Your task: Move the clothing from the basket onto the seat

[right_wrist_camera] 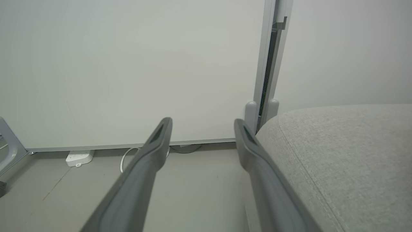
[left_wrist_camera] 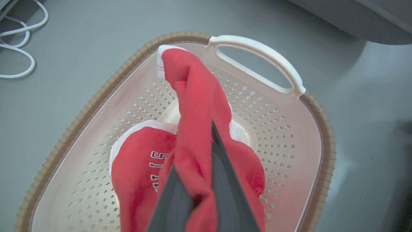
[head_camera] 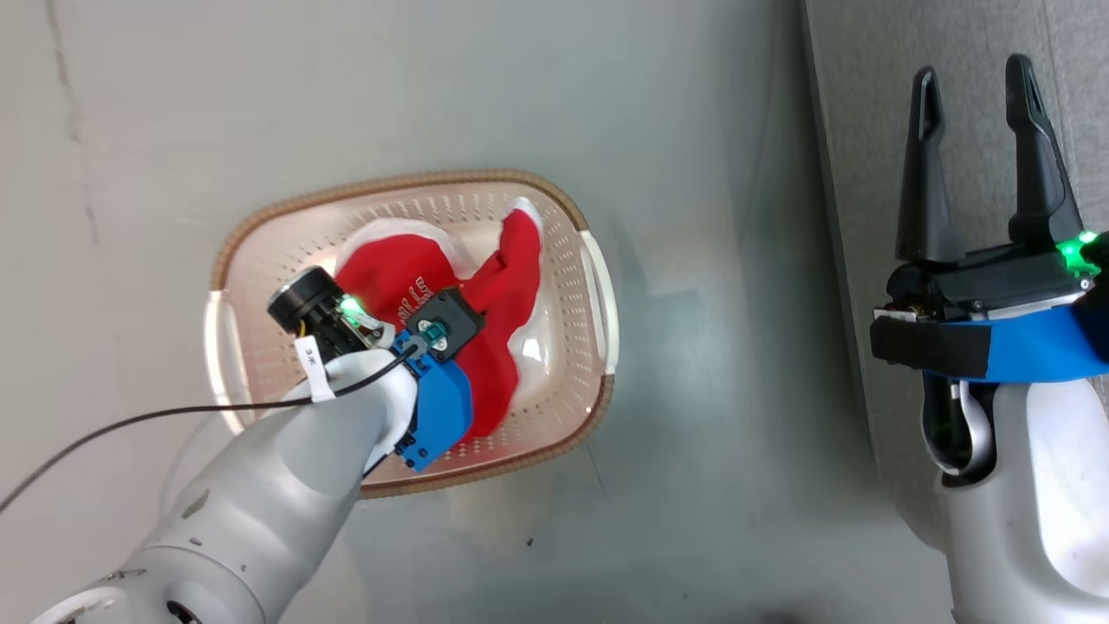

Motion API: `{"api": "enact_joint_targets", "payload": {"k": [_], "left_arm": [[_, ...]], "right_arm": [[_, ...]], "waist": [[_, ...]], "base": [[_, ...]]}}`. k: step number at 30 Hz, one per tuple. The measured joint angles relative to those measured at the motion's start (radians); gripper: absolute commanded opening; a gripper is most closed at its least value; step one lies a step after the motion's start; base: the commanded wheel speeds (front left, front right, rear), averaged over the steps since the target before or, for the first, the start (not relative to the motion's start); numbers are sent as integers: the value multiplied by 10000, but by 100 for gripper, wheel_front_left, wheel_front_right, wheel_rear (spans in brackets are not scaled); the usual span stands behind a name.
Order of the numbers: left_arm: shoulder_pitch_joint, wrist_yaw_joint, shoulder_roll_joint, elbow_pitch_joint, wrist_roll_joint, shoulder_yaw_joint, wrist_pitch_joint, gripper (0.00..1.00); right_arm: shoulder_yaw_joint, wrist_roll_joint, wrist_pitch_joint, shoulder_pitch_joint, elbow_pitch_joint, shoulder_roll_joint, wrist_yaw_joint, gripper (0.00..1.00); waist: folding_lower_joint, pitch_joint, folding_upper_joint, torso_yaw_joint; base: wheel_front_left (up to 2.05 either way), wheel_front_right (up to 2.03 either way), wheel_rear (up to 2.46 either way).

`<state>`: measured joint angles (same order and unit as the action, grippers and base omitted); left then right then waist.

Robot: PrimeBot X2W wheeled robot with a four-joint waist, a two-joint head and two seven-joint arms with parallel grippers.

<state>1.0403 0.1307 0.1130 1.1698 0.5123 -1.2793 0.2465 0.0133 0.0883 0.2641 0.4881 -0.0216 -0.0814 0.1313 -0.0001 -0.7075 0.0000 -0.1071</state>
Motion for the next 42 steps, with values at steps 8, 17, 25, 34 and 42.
{"api": "enact_joint_targets", "payload": {"k": [8, 17, 25, 34, 42], "left_arm": [[-181, -2, -163, -803, 307, 280, 151, 0], [-599, -282, 117, -2828, 6, 1388, 153, 0], [-944, -479, 359, -4228, -222, 2449, 155, 0], [-1154, -619, 360, -5609, -428, 3461, 161, 0], [-1280, -660, 380, -6228, -573, 3689, 161, 0]], "right_arm": [[127, -4, 0, -432, -224, -132, 0, 100], [236, -4, 0, -992, -516, -207, 0, 100], [244, -6, 0, -1515, -700, -207, 0, 100], [174, -4, 0, -2064, -907, -151, 0, 100], [148, 15, 0, -2491, -1089, -21, -2, 100]], "waist": [[-1, 960, 0, 424], [-1, 2069, 0, 823], [-1, 3008, 0, 1042], [-1, 4002, 0, 1238], [0, 4851, 0, 1363]], "base": [[0, 0, 0], [0, 0, 0], [0, 0, 0], [0, 0, 0], [0, 0, 0]]}}
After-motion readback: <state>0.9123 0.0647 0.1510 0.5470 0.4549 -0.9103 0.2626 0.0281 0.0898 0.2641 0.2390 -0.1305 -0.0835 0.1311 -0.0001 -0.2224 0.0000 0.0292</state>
